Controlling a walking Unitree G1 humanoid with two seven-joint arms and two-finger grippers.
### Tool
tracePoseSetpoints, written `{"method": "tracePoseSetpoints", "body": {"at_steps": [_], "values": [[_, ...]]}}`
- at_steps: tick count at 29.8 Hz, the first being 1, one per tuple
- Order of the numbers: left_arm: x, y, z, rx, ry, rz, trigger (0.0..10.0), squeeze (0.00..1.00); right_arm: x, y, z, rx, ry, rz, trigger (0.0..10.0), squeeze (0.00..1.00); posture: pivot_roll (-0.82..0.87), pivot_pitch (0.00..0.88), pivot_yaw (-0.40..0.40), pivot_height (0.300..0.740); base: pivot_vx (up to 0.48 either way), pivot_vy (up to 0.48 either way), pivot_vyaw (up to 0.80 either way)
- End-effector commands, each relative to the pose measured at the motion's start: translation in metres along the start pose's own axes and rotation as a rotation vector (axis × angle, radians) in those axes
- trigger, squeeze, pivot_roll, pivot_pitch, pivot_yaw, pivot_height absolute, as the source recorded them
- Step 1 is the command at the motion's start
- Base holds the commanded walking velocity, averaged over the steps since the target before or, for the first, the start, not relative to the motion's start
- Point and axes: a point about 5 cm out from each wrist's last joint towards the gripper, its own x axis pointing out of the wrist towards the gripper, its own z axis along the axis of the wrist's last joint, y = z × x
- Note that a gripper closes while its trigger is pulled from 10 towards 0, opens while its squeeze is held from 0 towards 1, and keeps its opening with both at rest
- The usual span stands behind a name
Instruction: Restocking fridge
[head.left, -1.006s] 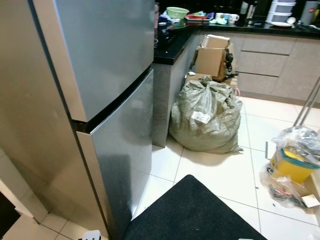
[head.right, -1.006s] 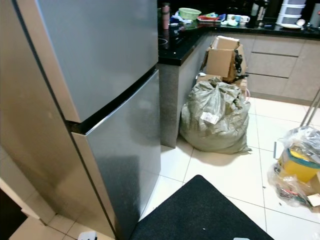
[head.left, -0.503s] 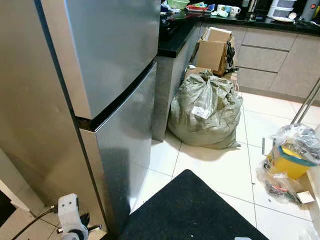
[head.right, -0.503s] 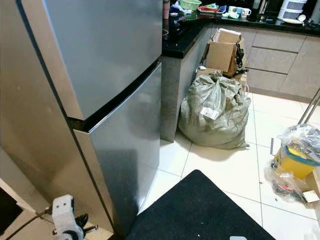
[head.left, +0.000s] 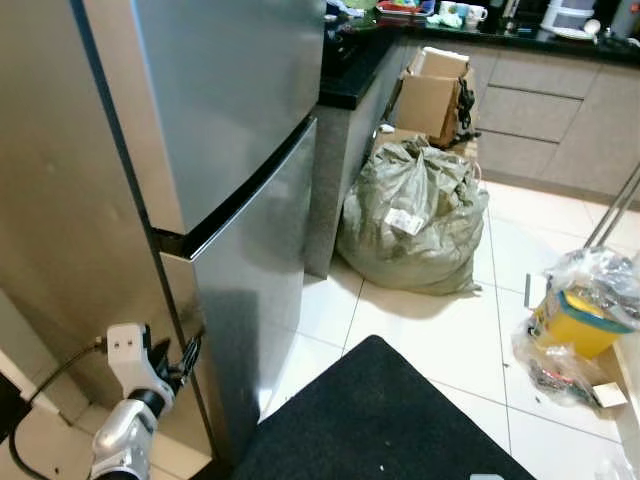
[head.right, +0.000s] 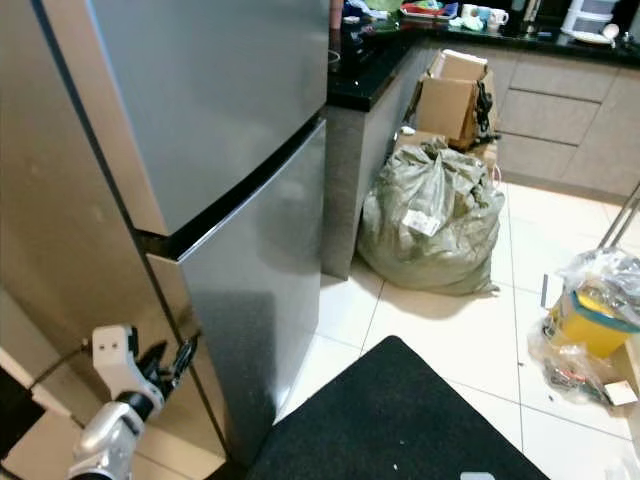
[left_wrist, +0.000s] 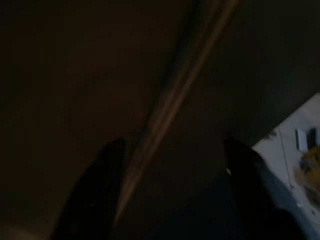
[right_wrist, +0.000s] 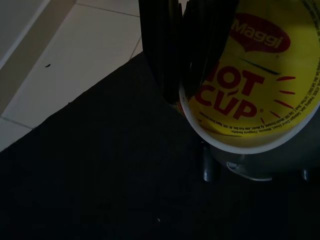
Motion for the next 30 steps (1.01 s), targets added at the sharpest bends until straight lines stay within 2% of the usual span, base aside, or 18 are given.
{"method": "tracePoseSetpoints", "body": {"at_steps": [1,2,5,7,11,15,23,25,30], "values": [[0.015,-0.006,0.033,0.061,-0.132,-0.069,10.0,1.0,0.0,-0.002,-0.001,-0.008,0.003,-0.003,10.0,0.0,0.02,0.022,-0.045,0.74,0.0,0.0,0.0],[0.015,-0.006,0.033,0.061,-0.132,-0.069,10.0,1.0,0.0,-0.002,-0.001,-0.008,0.003,-0.003,10.0,0.0,0.02,0.022,-0.045,0.74,0.0,0.0,0.0],[0.018,-0.008,0.056,0.12,-0.2,-0.127,10.0,1.0,-0.001,-0.003,-0.001,-0.012,0.006,-0.004,10.0,0.0,0.02,0.025,-0.046,0.74,0.0,0.0,0.0],[0.017,-0.007,0.06,0.133,-0.208,-0.138,10.0,1.0,-0.001,-0.003,-0.002,-0.013,0.008,-0.005,10.0,0.0,0.02,0.025,-0.046,0.74,0.0,0.0,0.0],[0.013,-0.001,0.064,0.174,-0.184,-0.166,10.0,1.0,-0.001,-0.004,-0.002,-0.016,0.01,-0.007,10.0,0.0,0.02,0.024,-0.046,0.74,0.0,0.0,0.0],[0.003,0.003,0.061,0.217,-0.116,-0.231,10.0,1.0,-0.001,-0.005,-0.003,-0.018,0.013,-0.008,10.0,0.0,0.02,0.024,-0.047,0.74,0.0,0.0,0.0],[-0.013,0.006,0.073,0.2,-0.083,-0.313,10.0,1.0,-0.001,-0.005,-0.004,-0.024,0.015,-0.008,10.0,0.0,0.02,0.025,-0.05,0.74,0.0,0.0,0.0],[-0.014,0.006,0.074,0.202,-0.083,-0.314,10.0,1.0,-0.001,-0.005,-0.004,-0.024,0.016,-0.008,10.0,0.0,0.02,0.025,-0.05,0.74,0.0,0.0,0.0],[-0.013,0.007,0.084,0.143,-0.131,-0.287,10.0,1.0,-0.001,-0.004,-0.003,-0.026,0.014,-0.005,10.0,0.0,0.03,0.027,-0.049,0.74,0.0,0.0,0.0]]}}
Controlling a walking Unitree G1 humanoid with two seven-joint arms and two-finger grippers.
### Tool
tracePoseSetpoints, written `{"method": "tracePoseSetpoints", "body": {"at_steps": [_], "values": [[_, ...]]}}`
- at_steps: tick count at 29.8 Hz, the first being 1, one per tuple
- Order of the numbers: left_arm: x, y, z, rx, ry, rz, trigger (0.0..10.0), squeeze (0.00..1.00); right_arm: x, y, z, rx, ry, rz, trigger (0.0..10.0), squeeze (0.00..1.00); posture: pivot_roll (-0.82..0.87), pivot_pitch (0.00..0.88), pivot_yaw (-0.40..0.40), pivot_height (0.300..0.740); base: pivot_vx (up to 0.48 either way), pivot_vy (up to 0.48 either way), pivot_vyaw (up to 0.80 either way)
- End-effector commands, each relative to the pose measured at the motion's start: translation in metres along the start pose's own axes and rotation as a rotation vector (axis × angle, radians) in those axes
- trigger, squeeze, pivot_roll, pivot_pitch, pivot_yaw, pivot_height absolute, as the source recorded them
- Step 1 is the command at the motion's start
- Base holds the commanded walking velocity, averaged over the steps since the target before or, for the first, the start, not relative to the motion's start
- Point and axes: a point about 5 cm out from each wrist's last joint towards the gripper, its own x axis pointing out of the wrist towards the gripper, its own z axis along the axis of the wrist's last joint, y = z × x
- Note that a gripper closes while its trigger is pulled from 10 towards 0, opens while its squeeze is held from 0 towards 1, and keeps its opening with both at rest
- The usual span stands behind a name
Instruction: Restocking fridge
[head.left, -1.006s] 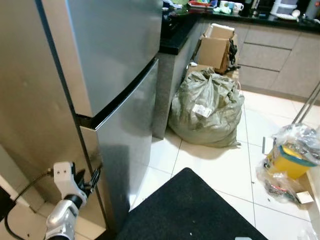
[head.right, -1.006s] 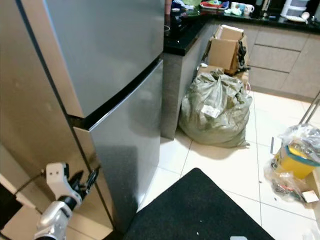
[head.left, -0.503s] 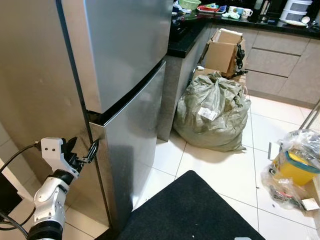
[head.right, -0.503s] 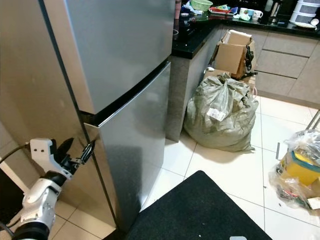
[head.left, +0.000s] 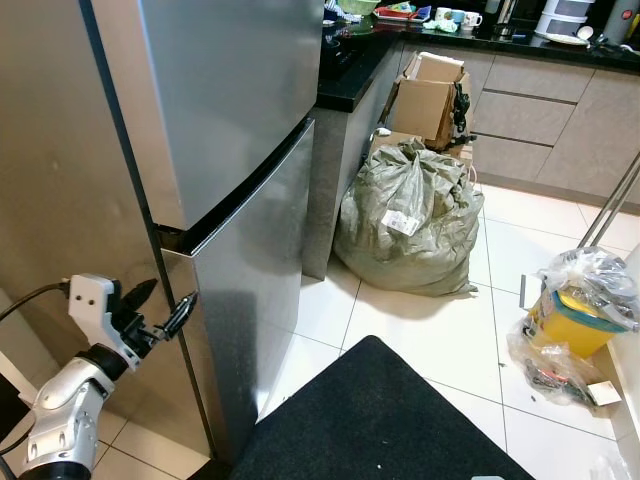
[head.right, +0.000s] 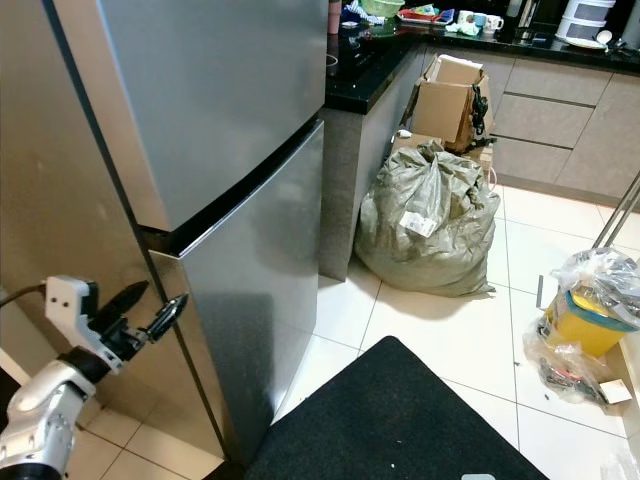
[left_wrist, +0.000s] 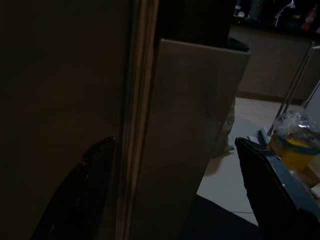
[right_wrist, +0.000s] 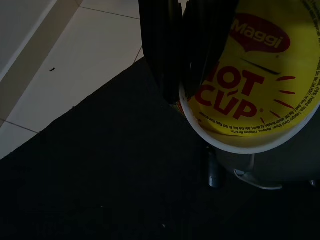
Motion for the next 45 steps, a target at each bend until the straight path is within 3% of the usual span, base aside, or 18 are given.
{"method": "tracePoseSetpoints", "body": {"at_steps": [1,2,3,9,16,21,23,30,33,40,45], "values": [[-0.001,-0.002,0.002,-0.028,-0.003,-0.008,10.0,0.8,0.0,0.0,-0.001,-0.004,0.006,0.003,10.0,0.0,0.03,0.027,-0.049,0.74,0.0,0.0,0.0],[-0.001,-0.002,0.002,-0.028,-0.003,-0.008,10.0,0.8,0.0,0.0,-0.001,-0.004,0.006,0.003,10.0,0.0,0.03,0.027,-0.049,0.74,0.0,0.0,0.0],[0.001,-0.006,0.001,-0.046,-0.001,-0.022,10.0,0.0,0.0,0.001,-0.001,-0.003,0.005,0.004,10.0,0.0,0.02,0.027,-0.049,0.74,0.0,0.0,0.0],[0.015,-0.024,-0.002,-0.12,0.005,-0.094,10.0,0.0,0.0,0.003,-0.002,-0.003,0.006,0.007,10.0,0.0,0.02,0.028,-0.043,0.74,0.0,0.0,0.0],[0.028,-0.032,-0.003,-0.144,0.008,-0.125,10.0,0.0,0.0,0.003,-0.005,0.003,0.012,0.006,10.0,0.0,0.01,0.03,-0.04,0.74,0.0,0.0,0.0],[0.036,-0.031,-0.004,-0.103,0.018,-0.087,10.0,0.0,0.0,0.003,-0.006,0.005,0.015,0.006,10.0,0.0,0.01,0.031,-0.038,0.74,0.0,0.0,0.0],[0.042,-0.028,-0.001,-0.084,0.001,-0.016,10.0,0.0,0.0,0.003,-0.006,0.009,0.014,0.007,10.0,0.0,0.01,0.031,-0.035,0.74,0.0,0.0,0.0],[0.049,-0.032,-0.002,-0.085,-0.001,-0.01,10.0,0.0,0.001,0.004,-0.006,0.011,0.014,0.008,10.0,0.0,0.01,0.031,-0.035,0.74,0.0,0.0,0.0],[0.055,-0.041,-0.004,-0.102,0.001,-0.047,10.0,0.0,0.001,0.004,-0.006,0.013,0.013,0.009,10.0,0.0,0.01,0.03,-0.033,0.74,0.0,0.0,0.0],[0.061,-0.078,-0.007,-0.18,-0.012,-0.257,10.0,0.0,0.001,0.005,-0.006,0.015,0.013,0.009,10.0,0.0,0.0,0.03,-0.03,0.74,0.0,0.0,0.0],[0.062,-0.083,-0.008,-0.192,-0.005,-0.293,10.0,0.0,0.001,0.005,-0.007,0.016,0.013,0.01,10.0,0.0,0.0,0.032,-0.029,0.74,0.0,0.0,0.0]]}}
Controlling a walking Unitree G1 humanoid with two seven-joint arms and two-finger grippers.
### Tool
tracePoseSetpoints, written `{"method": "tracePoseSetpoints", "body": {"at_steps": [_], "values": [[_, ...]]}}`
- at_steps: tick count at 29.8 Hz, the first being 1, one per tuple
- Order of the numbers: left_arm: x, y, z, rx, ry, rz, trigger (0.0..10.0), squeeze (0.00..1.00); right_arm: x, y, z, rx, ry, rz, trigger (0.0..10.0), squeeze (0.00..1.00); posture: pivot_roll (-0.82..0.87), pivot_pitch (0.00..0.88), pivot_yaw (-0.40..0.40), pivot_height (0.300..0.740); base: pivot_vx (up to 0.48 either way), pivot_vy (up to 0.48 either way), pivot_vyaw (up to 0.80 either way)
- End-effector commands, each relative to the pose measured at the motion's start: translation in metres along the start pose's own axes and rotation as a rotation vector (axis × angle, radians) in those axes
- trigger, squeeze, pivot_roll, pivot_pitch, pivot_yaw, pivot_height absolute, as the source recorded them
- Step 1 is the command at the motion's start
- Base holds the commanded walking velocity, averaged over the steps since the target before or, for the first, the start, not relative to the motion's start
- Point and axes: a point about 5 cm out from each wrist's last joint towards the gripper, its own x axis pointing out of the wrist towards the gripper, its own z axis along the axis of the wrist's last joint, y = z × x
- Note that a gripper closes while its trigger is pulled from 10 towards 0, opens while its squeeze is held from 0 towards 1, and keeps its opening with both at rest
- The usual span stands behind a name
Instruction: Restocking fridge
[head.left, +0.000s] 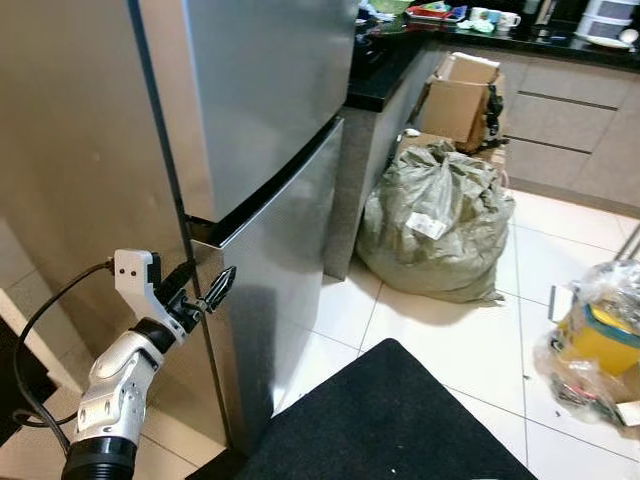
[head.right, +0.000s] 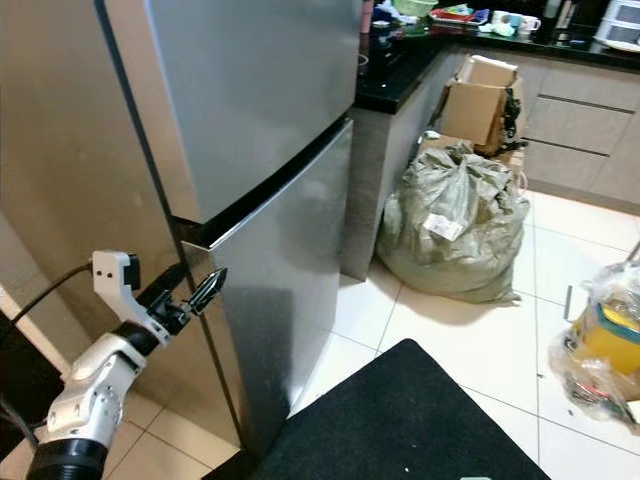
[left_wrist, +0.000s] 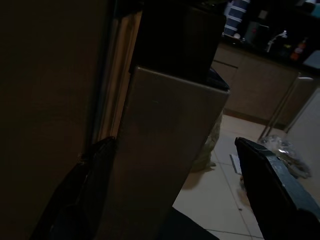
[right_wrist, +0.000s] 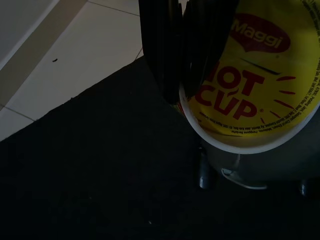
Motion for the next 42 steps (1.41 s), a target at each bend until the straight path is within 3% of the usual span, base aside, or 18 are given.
{"method": "tracePoseSetpoints", "body": {"at_steps": [1,14,32,34,35,37,42], "values": [[0.014,-0.032,-0.016,-0.048,0.045,-0.182,10.0,0.0,0.0,0.0,-0.004,0.007,0.008,0.0,10.0,0.0,0.0,0.032,-0.029,0.74,0.0,0.0,0.0],[0.021,-0.06,-0.024,-0.11,0.052,-0.29,10.0,0.0,0.0,0.0,-0.004,0.013,0.007,0.0,10.0,0.0,0.0,0.03,-0.024,0.74,0.0,0.0,0.0],[0.026,-0.081,-0.028,-0.148,0.06,-0.358,10.0,0.0,0.0,0.003,-0.003,0.008,0.002,0.014,10.0,0.0,0.01,0.033,-0.027,0.74,0.0,0.0,0.0],[0.031,-0.097,-0.03,-0.186,0.053,-0.417,10.0,0.0,0.001,0.004,-0.004,0.006,0.006,0.016,10.0,0.0,0.01,0.033,-0.027,0.74,0.0,0.0,0.0],[0.031,-0.097,-0.03,-0.186,0.053,-0.417,10.0,0.0,0.001,0.004,-0.004,0.006,0.006,0.016,10.0,0.0,0.01,0.033,-0.027,0.74,0.0,0.0,0.0],[0.035,-0.118,-0.032,-0.238,0.047,-0.487,10.0,0.0,0.001,0.004,-0.005,0.006,0.008,0.017,10.0,0.0,0.01,0.033,-0.027,0.74,0.0,0.0,0.0],[0.037,-0.138,-0.036,-0.289,0.054,-0.561,10.0,0.0,0.001,0.004,-0.006,0.009,0.009,0.017,10.0,0.0,0.01,0.033,-0.027,0.74,0.0,0.0,0.0]]}}
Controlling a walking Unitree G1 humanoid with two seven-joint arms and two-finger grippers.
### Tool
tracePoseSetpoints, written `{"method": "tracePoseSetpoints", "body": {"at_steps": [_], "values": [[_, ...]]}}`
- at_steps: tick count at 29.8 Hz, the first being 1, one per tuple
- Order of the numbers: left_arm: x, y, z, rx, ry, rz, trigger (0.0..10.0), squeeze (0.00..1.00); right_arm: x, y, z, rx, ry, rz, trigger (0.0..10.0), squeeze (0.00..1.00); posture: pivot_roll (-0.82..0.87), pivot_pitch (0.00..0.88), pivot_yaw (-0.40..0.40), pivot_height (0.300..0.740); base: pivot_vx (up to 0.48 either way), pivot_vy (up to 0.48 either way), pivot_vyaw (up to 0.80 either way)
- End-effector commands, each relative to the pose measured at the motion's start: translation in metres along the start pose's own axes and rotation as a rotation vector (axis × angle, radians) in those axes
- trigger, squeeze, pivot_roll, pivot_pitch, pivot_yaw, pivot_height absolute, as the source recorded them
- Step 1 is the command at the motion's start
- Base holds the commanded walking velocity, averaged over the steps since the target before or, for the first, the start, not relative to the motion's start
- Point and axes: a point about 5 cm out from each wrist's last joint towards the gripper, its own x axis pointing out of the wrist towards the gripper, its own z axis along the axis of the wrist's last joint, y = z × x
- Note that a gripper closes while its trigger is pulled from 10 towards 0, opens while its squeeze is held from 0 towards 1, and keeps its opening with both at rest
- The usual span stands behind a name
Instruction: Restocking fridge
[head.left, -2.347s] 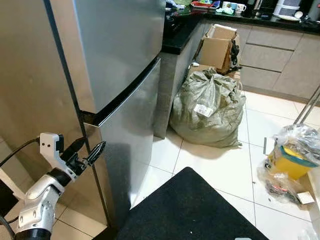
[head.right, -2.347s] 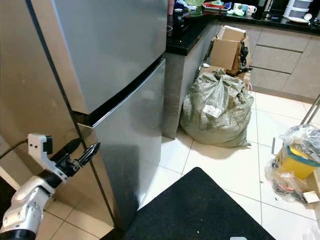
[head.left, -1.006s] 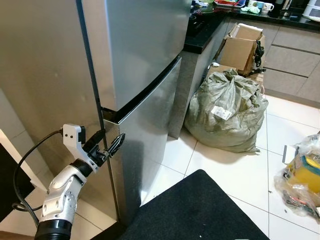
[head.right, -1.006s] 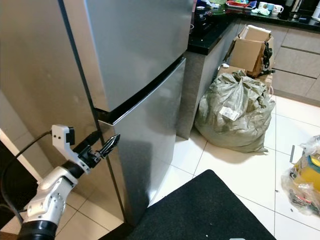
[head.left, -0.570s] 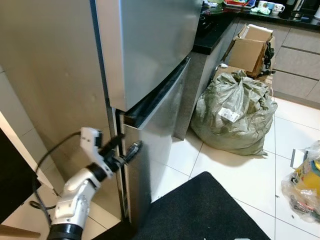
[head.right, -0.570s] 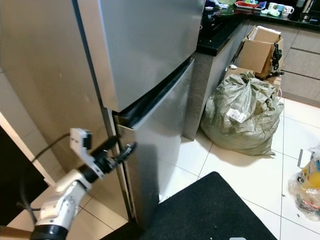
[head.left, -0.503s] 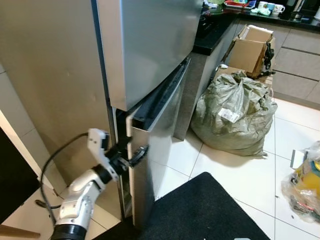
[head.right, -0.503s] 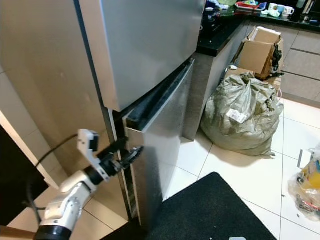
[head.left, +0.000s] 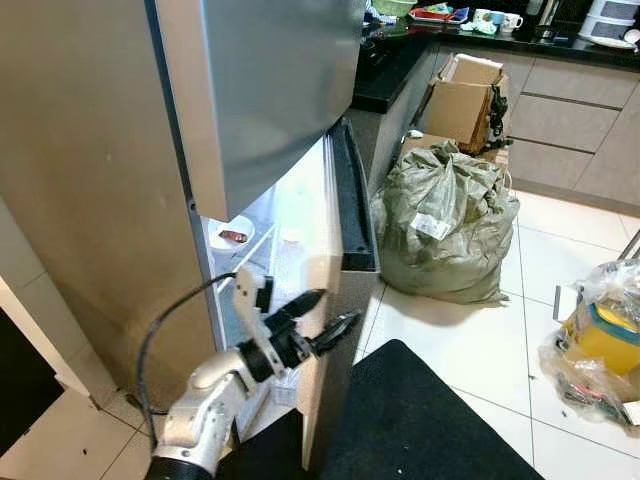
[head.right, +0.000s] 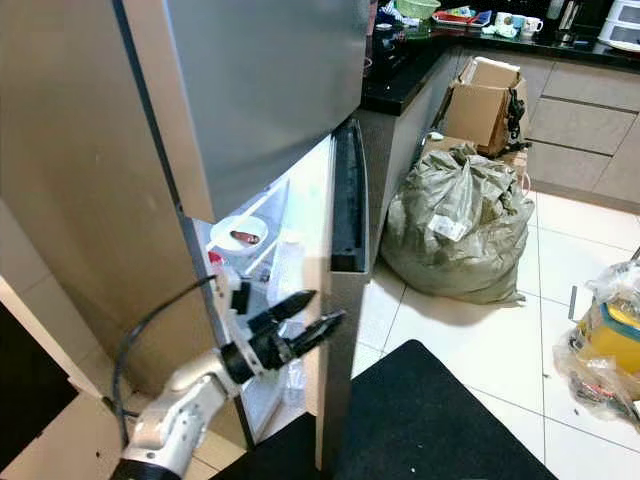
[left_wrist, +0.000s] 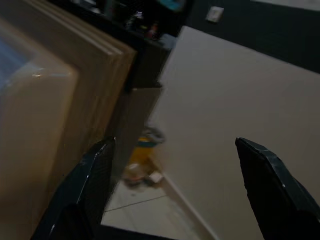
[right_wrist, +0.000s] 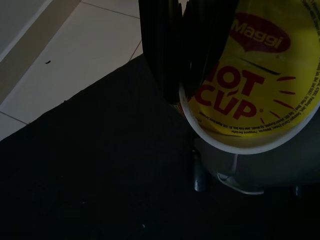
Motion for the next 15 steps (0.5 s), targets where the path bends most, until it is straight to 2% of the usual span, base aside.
{"method": "tracePoseSetpoints", "body": {"at_steps": [1,4,7,8,13,15], "values": [[0.005,-0.01,-0.005,-0.048,-0.007,-0.048,10.0,0.0,0.0,0.003,-0.002,0.007,0.002,0.011,10.0,0.0,0.0,0.039,-0.017,0.74,0.0,0.0,0.0],[0.003,-0.011,-0.007,-0.072,-0.002,-0.057,10.0,0.0,0.0,0.003,-0.002,0.009,0.001,0.012,10.0,0.0,0.0,0.039,-0.017,0.74,0.0,0.0,0.0],[-0.017,0.002,-0.01,-0.068,0.049,-0.001,10.0,0.0,0.0,0.003,-0.003,0.008,0.001,0.012,10.0,0.0,0.0,0.038,-0.017,0.74,0.0,0.0,0.0],[-0.017,0.002,-0.01,-0.068,0.049,-0.001,10.0,0.0,0.0,0.003,-0.003,0.008,0.001,0.012,10.0,0.0,0.0,0.038,-0.017,0.74,0.0,0.0,0.0],[-0.065,0.032,-0.028,-0.065,0.163,0.205,10.0,0.0,0.0,0.002,-0.003,0.002,0.002,0.01,10.0,0.0,0.01,0.04,-0.018,0.74,0.0,0.0,0.0],[-0.074,0.036,-0.032,-0.068,0.184,0.244,10.0,0.0,0.0,0.002,-0.003,0.0,0.002,0.01,10.0,0.0,0.01,0.04,-0.018,0.74,0.0,0.0,0.0]]}}
